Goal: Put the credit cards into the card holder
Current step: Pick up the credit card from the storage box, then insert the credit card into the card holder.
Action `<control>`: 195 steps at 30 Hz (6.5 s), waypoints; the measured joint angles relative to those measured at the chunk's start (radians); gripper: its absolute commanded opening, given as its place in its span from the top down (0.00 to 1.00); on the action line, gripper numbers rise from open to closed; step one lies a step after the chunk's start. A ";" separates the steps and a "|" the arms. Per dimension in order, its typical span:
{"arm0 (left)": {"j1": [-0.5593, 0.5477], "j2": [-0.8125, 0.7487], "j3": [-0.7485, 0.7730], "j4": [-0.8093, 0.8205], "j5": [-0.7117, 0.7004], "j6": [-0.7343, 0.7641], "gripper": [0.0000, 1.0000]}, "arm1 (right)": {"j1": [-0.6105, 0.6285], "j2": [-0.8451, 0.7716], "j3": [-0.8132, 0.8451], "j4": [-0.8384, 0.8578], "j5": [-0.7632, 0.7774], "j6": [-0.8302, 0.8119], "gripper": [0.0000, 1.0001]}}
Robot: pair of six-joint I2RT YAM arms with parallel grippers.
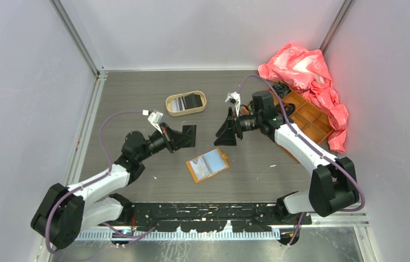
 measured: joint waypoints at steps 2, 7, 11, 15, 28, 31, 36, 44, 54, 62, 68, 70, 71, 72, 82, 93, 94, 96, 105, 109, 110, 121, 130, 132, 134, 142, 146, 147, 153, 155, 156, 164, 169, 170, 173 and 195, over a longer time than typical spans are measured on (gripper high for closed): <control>-0.065 -0.055 -0.071 0.084 -0.042 0.000 1.00 | 0.027 -0.011 -0.020 0.018 -0.014 -0.002 0.31; -0.222 -0.100 -0.180 0.272 -0.188 0.003 1.00 | 0.111 -0.014 -0.050 0.056 -0.027 -0.005 0.32; -0.315 -0.077 -0.202 0.384 -0.286 0.010 1.00 | 0.161 -0.014 -0.074 0.117 -0.026 0.024 0.33; -0.373 -0.030 -0.203 0.479 -0.349 0.025 1.00 | 0.189 -0.014 -0.097 0.192 -0.026 0.085 0.39; -0.389 0.024 -0.206 0.609 -0.395 0.016 0.77 | 0.213 -0.017 -0.101 0.328 -0.052 0.229 0.99; -0.390 0.015 -0.218 0.613 -0.406 0.010 0.54 | 0.216 -0.017 -0.098 0.311 -0.056 0.216 0.99; -0.369 -0.147 -0.274 0.526 -0.410 -0.002 0.38 | 0.219 -0.017 -0.053 0.126 -0.061 0.078 0.99; -0.301 -0.510 -0.093 -0.111 -0.322 0.060 0.24 | 0.219 -0.016 -0.024 -0.038 -0.094 -0.080 0.99; -0.223 -0.404 -0.061 -0.333 -0.145 0.042 0.36 | 0.226 -0.016 -0.023 -0.098 -0.108 -0.147 0.99; -0.223 -0.313 -0.060 -0.250 -0.051 -0.023 0.51 | 0.242 -0.010 -0.022 -0.119 -0.103 -0.171 0.99; -0.223 -0.307 -0.056 -0.199 -0.021 -0.051 0.60 | 0.249 0.000 -0.014 -0.141 -0.090 -0.201 0.99; -0.223 -0.302 -0.055 -0.183 -0.013 -0.056 0.65 | 0.252 0.000 -0.013 -0.149 -0.087 -0.211 0.99; -0.223 -0.298 -0.055 -0.175 -0.009 -0.060 0.67 | 0.253 0.000 -0.013 -0.155 -0.084 -0.217 0.99; -0.223 -0.293 -0.055 -0.167 -0.005 -0.063 0.70 | 0.254 0.002 -0.013 -0.160 -0.081 -0.224 0.99; -0.222 -0.270 -0.055 -0.139 0.009 -0.085 1.00 | 0.260 0.016 0.010 -0.235 -0.044 -0.309 0.60; -0.216 -0.267 -0.259 -0.088 -0.145 -0.252 1.00 | 0.204 -0.030 -0.053 -0.289 0.352 -0.689 0.17; -0.216 -0.254 -0.275 -0.085 -0.158 -0.268 1.00 | 0.203 -0.030 -0.075 -0.291 0.383 -0.743 0.14; -0.216 -0.218 -0.298 -0.080 -0.183 -0.298 1.00 | 0.203 -0.025 -0.118 -0.310 0.440 -0.872 0.12; -0.216 -0.083 -0.299 0.008 -0.248 -0.369 1.00 | 0.204 0.048 -0.148 -0.335 0.529 -1.075 0.20; -0.216 -0.005 -0.299 0.061 -0.261 -0.393 1.00 | 0.208 0.066 -0.148 -0.310 0.558 -1.071 0.21; -0.216 0.018 -0.299 0.077 -0.262 -0.397 1.00 | 0.208 0.073 -0.148 -0.304 0.568 -1.069 0.22; -0.216 0.213 -0.269 0.193 -0.266 -0.420 1.00 | 0.209 0.111 -0.148 -0.269 0.627 -1.046 0.26; -0.216 0.457 -0.248 0.392 -0.279 -0.475 1.00 | 0.224 0.169 -0.142 -0.263 0.681 -1.032 0.29; -0.216 0.528 -0.242 0.458 -0.279 -0.496 1.00 | 0.226 0.178 -0.138 -0.264 0.687 -1.031 0.31; -0.217 0.600 -0.238 0.526 -0.278 -0.518 1.00 | 0.230 0.185 -0.135 -0.266 0.693 -1.031 0.32; -0.219 0.693 -0.238 0.650 -0.283 -0.577 1.00 | 0.240 0.208 -0.106 -0.284 0.710 -1.030 0.37; -0.220 0.693 -0.238 0.666 -0.295 -0.594 1.00 | 0.245 0.227 -0.094 -0.298 0.716 -1.030 0.40; -0.221 0.693 -0.238 0.667 -0.297 -0.599 1.00 | 0.246 0.232 -0.089 -0.303 0.718 -1.030 0.40; -0.237 0.693 -0.243 0.668 -0.319 -0.624 1.00 | 0.257 0.246 -0.071 -0.322 0.723 -1.029 0.43; -0.243 0.693 -0.250 0.669 -0.328 -0.629 1.00 | 0.261 0.248 -0.069 -0.328 0.723 -1.029 0.43; -0.246 0.692 -0.256 0.669 -0.332 -0.631 1.00 | 0.262 0.248 -0.068 -0.332 0.723 -1.029 0.44; -0.252 0.671 -0.293 0.673 -0.349 -0.653 1.00 | 0.274 0.253 -0.060 -0.365 0.719 -1.030 0.46; -0.264 0.680 -0.293 0.676 -0.349 -0.683 1.00 | 0.289 0.255 -0.058 -0.378 0.715 -1.031 0.47; -0.265 0.684 -0.293 0.676 -0.349 -0.688 1.00 | 0.292 0.255 -0.058 -0.380 0.714 -1.031 0.47; -0.266 0.690 -0.299 0.677 -0.349 -0.707 1.00 | 0.296 0.256 -0.056 -0.386 0.712 -1.028 0.48; -0.266 0.458 -0.230 0.235 -0.321 -0.694 1.00 | 0.317 0.268 -0.042 -0.391 0.715 -1.011 0.49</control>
